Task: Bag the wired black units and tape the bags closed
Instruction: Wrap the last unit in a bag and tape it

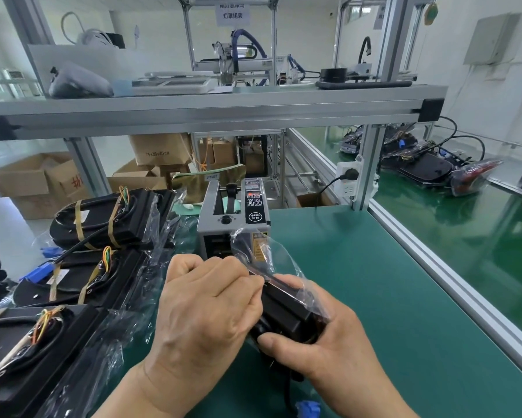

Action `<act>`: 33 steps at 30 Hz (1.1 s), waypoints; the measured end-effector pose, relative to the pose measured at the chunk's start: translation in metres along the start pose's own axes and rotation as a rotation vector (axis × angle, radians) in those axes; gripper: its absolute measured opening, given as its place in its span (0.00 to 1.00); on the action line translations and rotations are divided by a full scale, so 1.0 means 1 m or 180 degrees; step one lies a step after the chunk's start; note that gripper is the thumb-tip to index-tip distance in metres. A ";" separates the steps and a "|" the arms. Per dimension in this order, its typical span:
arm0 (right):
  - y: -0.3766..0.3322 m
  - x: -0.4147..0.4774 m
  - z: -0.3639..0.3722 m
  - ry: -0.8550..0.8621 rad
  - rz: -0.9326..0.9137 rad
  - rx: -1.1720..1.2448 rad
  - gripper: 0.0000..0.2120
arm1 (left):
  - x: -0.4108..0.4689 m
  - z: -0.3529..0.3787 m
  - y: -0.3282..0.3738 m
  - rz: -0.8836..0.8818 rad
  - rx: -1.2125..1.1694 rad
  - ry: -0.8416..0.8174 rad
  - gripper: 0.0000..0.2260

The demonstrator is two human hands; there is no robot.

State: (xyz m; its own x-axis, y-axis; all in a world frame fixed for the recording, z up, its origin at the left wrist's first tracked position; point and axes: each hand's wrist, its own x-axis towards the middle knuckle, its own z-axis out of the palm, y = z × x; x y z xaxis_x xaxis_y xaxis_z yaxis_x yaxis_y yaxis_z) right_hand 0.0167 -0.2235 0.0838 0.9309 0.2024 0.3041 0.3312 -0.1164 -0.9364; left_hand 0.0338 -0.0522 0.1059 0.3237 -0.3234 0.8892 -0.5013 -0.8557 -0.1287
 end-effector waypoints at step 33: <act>0.004 0.002 -0.004 0.0047 0.0135 0.0041 0.25 | -0.013 -0.015 0.012 -0.0725 -0.0735 -0.1050 0.20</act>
State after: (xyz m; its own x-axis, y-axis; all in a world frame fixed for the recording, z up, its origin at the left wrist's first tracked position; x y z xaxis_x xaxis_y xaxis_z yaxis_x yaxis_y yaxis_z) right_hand 0.0205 -0.2276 0.0813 0.9463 0.1831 0.2665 0.2894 -0.1119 -0.9506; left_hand 0.0119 -0.0524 0.0996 0.6657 -0.2809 0.6913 -0.5413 -0.8195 0.1883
